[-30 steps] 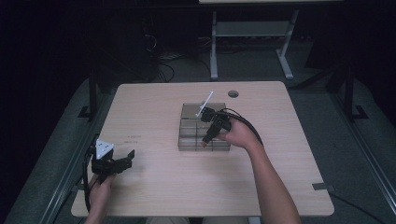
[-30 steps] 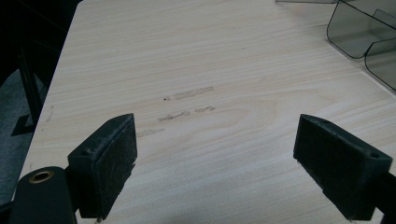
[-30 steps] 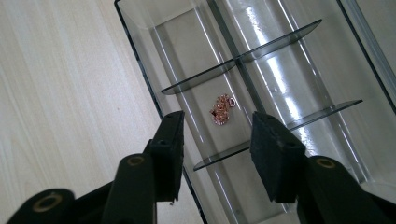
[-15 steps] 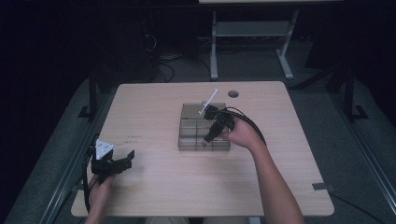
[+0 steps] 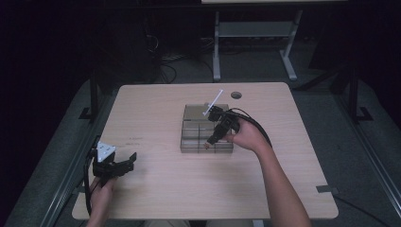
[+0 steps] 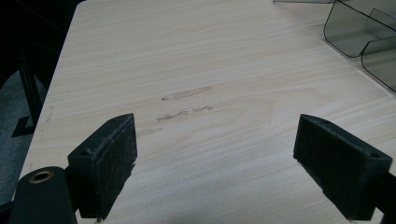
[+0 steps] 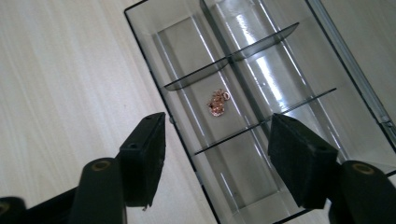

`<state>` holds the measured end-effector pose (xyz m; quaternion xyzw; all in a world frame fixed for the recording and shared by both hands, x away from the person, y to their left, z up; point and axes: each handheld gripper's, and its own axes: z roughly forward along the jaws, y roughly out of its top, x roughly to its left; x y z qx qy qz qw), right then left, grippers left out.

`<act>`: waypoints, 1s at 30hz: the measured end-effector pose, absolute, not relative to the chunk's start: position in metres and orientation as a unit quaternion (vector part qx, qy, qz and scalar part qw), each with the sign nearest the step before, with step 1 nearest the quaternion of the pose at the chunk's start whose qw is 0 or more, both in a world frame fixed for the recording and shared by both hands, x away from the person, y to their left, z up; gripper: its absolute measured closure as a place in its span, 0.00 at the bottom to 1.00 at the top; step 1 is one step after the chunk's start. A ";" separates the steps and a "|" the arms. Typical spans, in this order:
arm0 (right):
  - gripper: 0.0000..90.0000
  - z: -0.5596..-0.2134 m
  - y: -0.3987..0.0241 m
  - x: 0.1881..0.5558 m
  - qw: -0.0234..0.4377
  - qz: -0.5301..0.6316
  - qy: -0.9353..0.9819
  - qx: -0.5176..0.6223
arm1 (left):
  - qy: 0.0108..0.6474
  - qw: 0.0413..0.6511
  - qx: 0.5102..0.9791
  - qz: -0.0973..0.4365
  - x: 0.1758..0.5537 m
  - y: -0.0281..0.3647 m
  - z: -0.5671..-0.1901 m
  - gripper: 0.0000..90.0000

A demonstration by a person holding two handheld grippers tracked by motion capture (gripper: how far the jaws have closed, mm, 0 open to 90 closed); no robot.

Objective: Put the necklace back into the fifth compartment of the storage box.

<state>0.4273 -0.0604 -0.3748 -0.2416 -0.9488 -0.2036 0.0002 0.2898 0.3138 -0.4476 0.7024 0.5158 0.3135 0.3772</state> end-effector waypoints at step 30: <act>0.35 -0.372 -0.092 0.404 -0.015 -0.212 -0.946 -0.245 | 0.511 0.373 0.707 0.317 0.289 0.309 -0.449 0.15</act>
